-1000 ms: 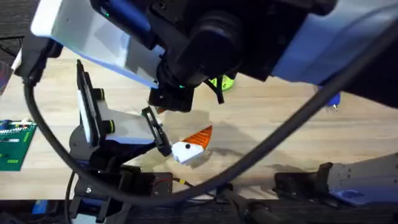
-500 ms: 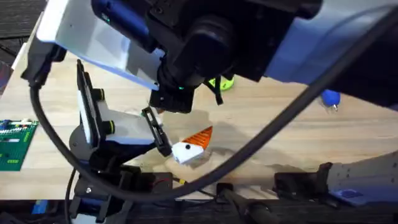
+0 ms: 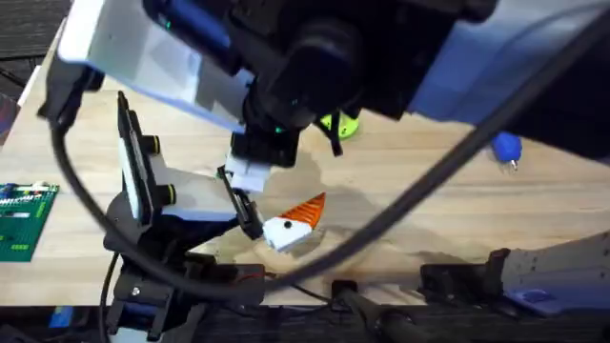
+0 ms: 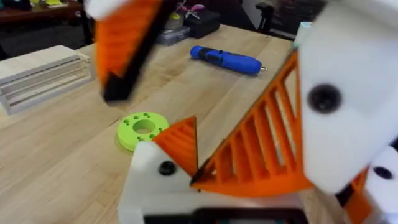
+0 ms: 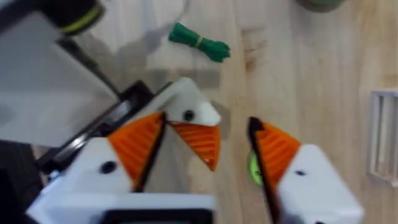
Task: Pick up the gripper from the table and insert it into the empty holder that is missing its gripper. Then pick up a screw, insert it into the mounting hole, and use the screwdriver to tighten it. Finally, clean up the table by picking up the vegetable and placing it into the bucket.
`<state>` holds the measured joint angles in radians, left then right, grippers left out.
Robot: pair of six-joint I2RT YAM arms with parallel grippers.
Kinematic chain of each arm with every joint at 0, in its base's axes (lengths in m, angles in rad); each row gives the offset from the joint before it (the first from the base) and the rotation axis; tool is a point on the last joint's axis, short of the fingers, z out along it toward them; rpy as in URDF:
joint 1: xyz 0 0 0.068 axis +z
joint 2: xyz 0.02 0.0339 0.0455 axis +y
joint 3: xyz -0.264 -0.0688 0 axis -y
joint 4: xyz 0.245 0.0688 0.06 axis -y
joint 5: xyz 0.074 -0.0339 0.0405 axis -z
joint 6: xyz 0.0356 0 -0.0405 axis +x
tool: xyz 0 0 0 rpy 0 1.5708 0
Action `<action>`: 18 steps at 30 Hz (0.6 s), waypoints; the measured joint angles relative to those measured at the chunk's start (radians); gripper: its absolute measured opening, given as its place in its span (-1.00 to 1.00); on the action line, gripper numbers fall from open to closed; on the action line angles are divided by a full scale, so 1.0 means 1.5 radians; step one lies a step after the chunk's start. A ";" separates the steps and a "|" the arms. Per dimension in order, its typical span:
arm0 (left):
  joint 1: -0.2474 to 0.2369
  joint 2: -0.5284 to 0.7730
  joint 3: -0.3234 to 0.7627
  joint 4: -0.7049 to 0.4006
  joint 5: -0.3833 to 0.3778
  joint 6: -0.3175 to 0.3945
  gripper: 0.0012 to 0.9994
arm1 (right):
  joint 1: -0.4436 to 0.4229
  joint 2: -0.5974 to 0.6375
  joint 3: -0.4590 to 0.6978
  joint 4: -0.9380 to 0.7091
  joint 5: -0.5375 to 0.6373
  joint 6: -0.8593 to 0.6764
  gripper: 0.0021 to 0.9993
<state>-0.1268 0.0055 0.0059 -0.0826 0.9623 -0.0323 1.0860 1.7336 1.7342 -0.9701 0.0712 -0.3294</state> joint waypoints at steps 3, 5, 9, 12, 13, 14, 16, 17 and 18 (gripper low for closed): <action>0.000 0.000 0.000 0.000 0.000 -0.001 0.99 | -0.015 0.000 0.003 0.009 0.006 0.006 0.97; 0.000 0.000 0.000 0.000 0.000 -0.001 0.99 | -0.020 0.000 0.003 0.020 0.003 0.021 0.98; 0.000 0.000 0.000 0.000 0.002 0.001 0.99 | -0.040 0.000 0.003 0.055 -0.010 0.069 0.98; 0.000 0.000 0.000 0.000 0.002 0.001 0.99 | -0.071 0.000 0.003 0.071 -0.013 0.104 0.98; 0.000 0.000 0.000 0.000 0.002 0.001 0.99 | -0.084 0.000 0.003 0.076 -0.013 0.117 0.98; 0.000 0.000 0.000 0.000 0.002 0.001 0.99 | -0.093 0.000 0.003 0.080 -0.013 0.125 0.98; 0.000 0.000 0.000 0.000 0.002 0.001 0.99 | -0.115 0.000 0.003 0.085 -0.013 0.140 0.98; 0.000 0.000 0.000 0.000 0.003 0.001 0.99 | -0.126 0.000 0.003 0.086 -0.013 0.146 0.98; 0.000 0.000 0.000 0.000 0.003 0.001 0.99 | -0.136 0.000 0.003 0.087 -0.013 0.150 0.98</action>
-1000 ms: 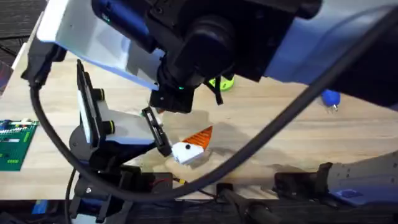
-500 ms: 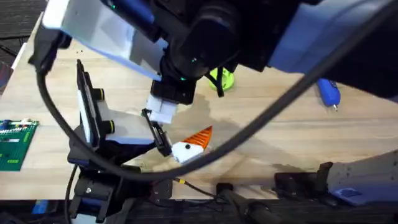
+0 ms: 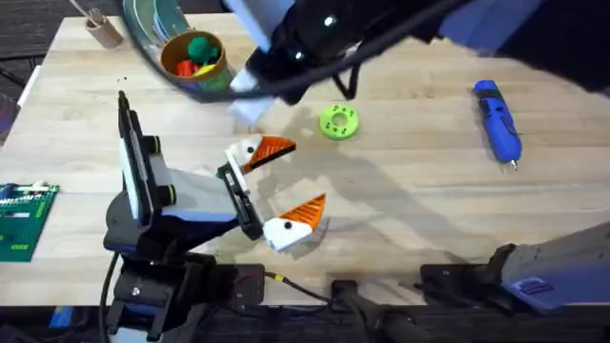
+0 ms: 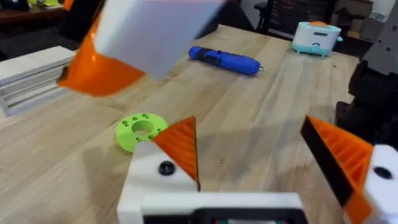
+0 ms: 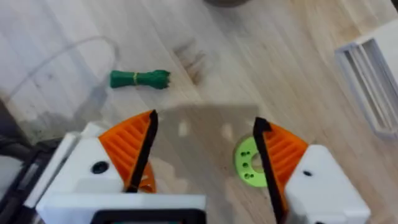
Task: Pick up the gripper from the table and insert it into the empty holder that is missing its gripper. Then pick up a screw, insert it into the mounting hole, and use the screwdriver to tighten it. Finally, clean up the table by picking up the vegetable and placing it into the bucket.
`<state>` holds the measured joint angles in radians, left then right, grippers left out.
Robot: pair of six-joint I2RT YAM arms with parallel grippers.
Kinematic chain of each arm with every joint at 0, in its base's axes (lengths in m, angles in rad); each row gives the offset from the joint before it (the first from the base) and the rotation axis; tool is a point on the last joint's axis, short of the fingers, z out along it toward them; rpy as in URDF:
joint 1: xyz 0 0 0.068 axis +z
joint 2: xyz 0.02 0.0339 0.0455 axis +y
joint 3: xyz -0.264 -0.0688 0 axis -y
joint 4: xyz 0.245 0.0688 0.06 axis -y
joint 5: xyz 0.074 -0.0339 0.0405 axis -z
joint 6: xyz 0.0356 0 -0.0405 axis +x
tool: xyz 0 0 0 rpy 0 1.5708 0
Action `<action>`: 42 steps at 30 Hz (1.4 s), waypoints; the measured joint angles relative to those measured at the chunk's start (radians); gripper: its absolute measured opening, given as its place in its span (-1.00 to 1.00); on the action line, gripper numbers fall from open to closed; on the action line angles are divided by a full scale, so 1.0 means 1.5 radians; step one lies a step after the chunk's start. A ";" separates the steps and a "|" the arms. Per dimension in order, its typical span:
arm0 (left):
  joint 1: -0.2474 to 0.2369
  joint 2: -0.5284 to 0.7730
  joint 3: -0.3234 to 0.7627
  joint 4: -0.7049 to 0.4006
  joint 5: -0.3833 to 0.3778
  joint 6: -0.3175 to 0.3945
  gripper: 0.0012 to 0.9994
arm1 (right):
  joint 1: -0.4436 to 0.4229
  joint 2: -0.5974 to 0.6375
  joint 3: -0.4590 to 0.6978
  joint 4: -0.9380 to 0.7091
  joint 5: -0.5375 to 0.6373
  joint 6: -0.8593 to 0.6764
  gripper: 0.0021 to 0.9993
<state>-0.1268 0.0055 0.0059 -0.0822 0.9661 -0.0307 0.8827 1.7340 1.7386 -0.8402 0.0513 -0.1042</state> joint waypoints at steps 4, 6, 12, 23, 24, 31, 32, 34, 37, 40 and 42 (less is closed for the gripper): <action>0.000 0.000 0.000 0.000 0.000 0.000 0.99 | -0.037 0.000 0.000 0.000 0.000 0.011 0.98; 0.000 0.000 0.000 0.000 0.000 0.000 0.95 | -0.055 0.000 0.000 0.001 0.000 0.022 0.99; 0.000 0.000 0.000 0.000 0.002 0.000 -0.06 | -0.130 0.000 0.000 -0.007 -0.003 0.117 0.99; 0.000 0.000 0.000 0.000 0.002 0.004 -0.99 | -0.372 -0.053 0.000 -0.162 0.009 0.256 0.99; 0.000 0.000 0.000 0.000 0.002 0.004 -0.99 | -0.396 -0.065 0.000 -0.180 0.012 0.257 0.99; 0.000 0.000 0.000 0.000 0.002 0.004 -0.99 | -0.541 -0.160 0.000 -0.258 0.026 0.218 0.99; 0.000 0.000 0.000 0.000 0.002 0.004 -0.99 | -0.560 -0.170 0.000 -0.270 0.025 0.207 0.99; 0.000 0.000 0.000 0.000 0.002 0.004 -0.99 | -0.601 -0.187 0.000 -0.292 0.025 0.190 0.99; 0.000 0.000 0.000 0.000 0.002 0.004 -0.99 | -0.672 -0.206 -0.011 -0.305 0.019 0.173 0.99; 0.000 0.000 0.000 0.000 0.002 0.004 -0.99 | -0.732 -0.228 -0.052 -0.302 -0.013 0.151 0.99; 0.000 0.000 0.000 0.000 0.002 0.004 -0.99 | -0.763 -0.246 -0.091 -0.293 -0.039 0.133 0.99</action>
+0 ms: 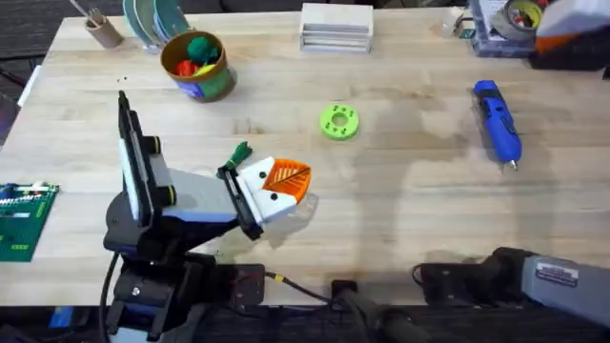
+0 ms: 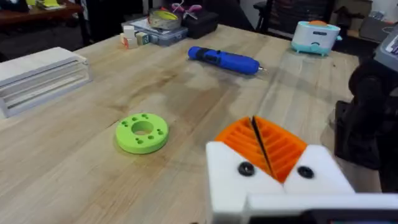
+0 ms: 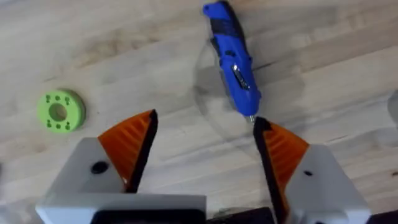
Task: Pick up the gripper from the table and insert it into the empty holder that is missing its gripper. Then pick up a screw, insert it into the mounting hole, and use the screwdriver to tighten it. Finally, clean up the table by picking up the vegetable and placing it into the bucket.
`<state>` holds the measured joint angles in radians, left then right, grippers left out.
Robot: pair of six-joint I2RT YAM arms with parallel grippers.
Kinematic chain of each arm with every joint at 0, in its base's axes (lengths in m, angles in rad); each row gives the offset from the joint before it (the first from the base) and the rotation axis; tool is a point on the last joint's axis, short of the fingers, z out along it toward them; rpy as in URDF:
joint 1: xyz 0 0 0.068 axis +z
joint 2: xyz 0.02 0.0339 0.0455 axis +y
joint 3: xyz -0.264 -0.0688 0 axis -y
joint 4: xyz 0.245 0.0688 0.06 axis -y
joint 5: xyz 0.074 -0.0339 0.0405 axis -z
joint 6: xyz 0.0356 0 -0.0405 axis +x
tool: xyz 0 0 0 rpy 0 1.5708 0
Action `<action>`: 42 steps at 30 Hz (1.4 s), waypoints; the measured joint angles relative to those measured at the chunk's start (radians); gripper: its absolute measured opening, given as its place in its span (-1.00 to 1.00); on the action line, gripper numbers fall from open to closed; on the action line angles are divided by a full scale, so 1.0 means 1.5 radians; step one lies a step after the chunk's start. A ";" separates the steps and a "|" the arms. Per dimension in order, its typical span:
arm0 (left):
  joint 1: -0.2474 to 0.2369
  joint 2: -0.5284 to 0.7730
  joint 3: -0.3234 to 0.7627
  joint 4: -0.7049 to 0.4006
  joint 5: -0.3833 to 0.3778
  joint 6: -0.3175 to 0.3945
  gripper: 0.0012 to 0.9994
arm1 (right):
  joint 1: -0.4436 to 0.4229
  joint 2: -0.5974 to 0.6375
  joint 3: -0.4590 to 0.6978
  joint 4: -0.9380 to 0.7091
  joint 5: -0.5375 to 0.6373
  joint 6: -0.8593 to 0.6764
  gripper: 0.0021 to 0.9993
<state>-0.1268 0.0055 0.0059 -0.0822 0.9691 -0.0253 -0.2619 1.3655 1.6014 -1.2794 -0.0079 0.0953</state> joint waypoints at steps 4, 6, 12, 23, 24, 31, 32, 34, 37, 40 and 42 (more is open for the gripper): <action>0.000 0.000 0.000 0.000 0.000 0.000 -0.99 | -0.038 -0.039 -0.080 0.025 -0.043 -0.046 0.99; 0.000 0.000 0.000 0.000 0.000 0.000 -0.99 | -0.046 -0.061 -0.125 0.044 -0.057 -0.069 0.99; 0.000 0.000 0.000 0.000 0.000 0.000 -0.99 | -0.053 -0.075 -0.235 0.140 -0.076 -0.091 0.98; 0.000 0.000 0.000 0.000 0.000 0.000 -0.99 | -0.054 0.005 -0.249 0.232 -0.081 -0.092 0.99; 0.000 0.000 0.000 0.000 0.000 0.000 -0.99 | -0.054 0.011 -0.249 0.236 -0.081 -0.097 0.99; 0.000 0.000 0.000 0.000 0.000 0.000 -0.99 | -0.054 0.050 -0.249 0.266 -0.074 -0.227 0.99; 0.000 0.000 0.000 0.000 0.000 0.000 -0.99 | -0.054 0.061 -0.249 0.275 -0.071 -0.246 0.99; 0.000 0.000 0.000 0.000 0.000 0.000 -0.99 | -0.054 0.088 -0.249 0.297 -0.064 -0.279 0.99; 0.000 0.000 0.000 0.000 0.000 0.000 -0.99 | -0.054 0.134 -0.249 0.320 -0.059 -0.324 0.99; 0.000 0.000 0.000 0.000 0.000 0.000 -0.99 | -0.054 0.177 -0.249 0.335 -0.052 -0.362 0.99; 0.000 0.000 0.000 0.000 0.000 0.000 -0.99 | -0.054 0.201 -0.250 0.352 -0.049 -0.379 0.99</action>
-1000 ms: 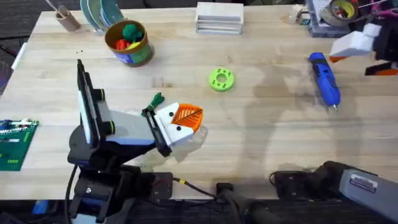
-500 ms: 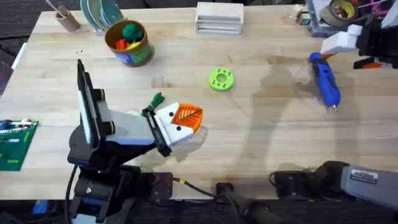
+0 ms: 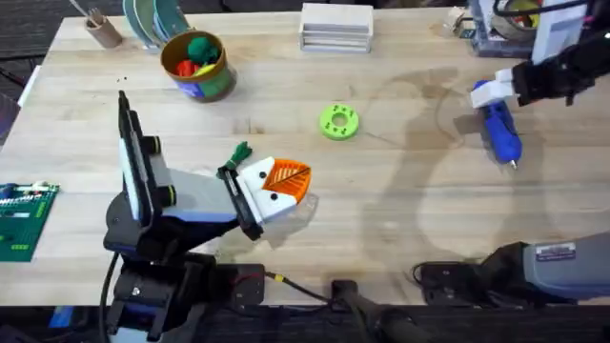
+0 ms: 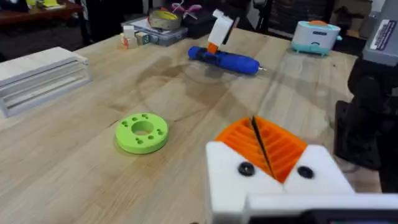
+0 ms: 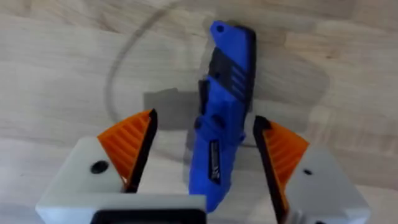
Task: Pick up the gripper from the table and insert it into the empty holder that is missing its gripper. Then pick up a screw, insert it into the mounting hole, and use the screwdriver to tighten it. Finally, clean up the table by picking up the vegetable and placing it into the bucket.
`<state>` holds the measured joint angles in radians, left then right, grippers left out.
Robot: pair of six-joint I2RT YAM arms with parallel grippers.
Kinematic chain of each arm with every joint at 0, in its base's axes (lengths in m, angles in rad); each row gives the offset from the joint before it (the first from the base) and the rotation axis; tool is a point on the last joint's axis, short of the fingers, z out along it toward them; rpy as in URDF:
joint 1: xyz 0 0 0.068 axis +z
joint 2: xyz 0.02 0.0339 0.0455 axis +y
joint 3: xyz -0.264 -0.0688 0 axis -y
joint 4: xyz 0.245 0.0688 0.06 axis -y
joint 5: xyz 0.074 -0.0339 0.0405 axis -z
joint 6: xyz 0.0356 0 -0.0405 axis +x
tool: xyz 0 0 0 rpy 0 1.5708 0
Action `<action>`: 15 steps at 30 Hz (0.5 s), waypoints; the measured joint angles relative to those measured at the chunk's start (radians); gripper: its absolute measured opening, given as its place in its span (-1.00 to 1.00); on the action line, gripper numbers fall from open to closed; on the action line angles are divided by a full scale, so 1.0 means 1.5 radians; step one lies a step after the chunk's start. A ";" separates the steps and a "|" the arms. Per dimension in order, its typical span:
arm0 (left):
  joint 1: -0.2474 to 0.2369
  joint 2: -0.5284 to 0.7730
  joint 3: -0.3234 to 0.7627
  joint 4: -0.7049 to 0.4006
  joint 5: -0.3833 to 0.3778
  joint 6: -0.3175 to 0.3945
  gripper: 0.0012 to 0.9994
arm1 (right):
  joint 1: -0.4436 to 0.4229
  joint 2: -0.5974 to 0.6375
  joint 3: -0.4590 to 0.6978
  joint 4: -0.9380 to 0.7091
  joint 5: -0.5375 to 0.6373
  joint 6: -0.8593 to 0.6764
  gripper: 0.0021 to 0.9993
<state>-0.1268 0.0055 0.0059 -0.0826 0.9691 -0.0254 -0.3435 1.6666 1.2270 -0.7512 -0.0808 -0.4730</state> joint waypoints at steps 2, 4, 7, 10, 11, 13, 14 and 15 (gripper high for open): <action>0.000 0.000 0.000 0.000 0.000 0.000 -0.99 | 0.000 0.016 0.000 0.021 0.004 -0.010 0.98; 0.000 0.000 0.000 0.000 0.000 0.000 -0.99 | 0.000 0.029 0.000 0.045 0.005 -0.017 0.99; 0.000 0.000 0.000 0.000 0.000 0.000 -0.99 | 0.000 0.043 0.000 0.082 0.006 -0.023 0.99; 0.000 0.000 0.000 0.000 0.000 0.000 -0.99 | 0.000 0.054 0.000 0.098 0.006 -0.025 0.99; 0.000 0.000 0.000 0.000 0.000 0.000 -0.99 | 0.000 0.059 0.000 0.101 0.006 -0.025 0.99; 0.000 0.000 0.000 0.000 0.000 0.000 -0.99 | 0.000 0.070 0.000 0.104 0.006 -0.031 0.99; 0.000 0.000 0.000 0.000 0.000 0.000 -0.99 | 0.000 0.077 0.000 0.105 0.006 -0.034 0.99; 0.000 0.000 0.000 0.000 0.000 0.000 -0.99 | 0.000 0.084 0.000 0.105 0.006 -0.035 0.99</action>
<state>-0.1268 0.0055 0.0059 -0.0826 0.9691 -0.0254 -0.3435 1.7922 1.2270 -0.5934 -0.0711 -0.5260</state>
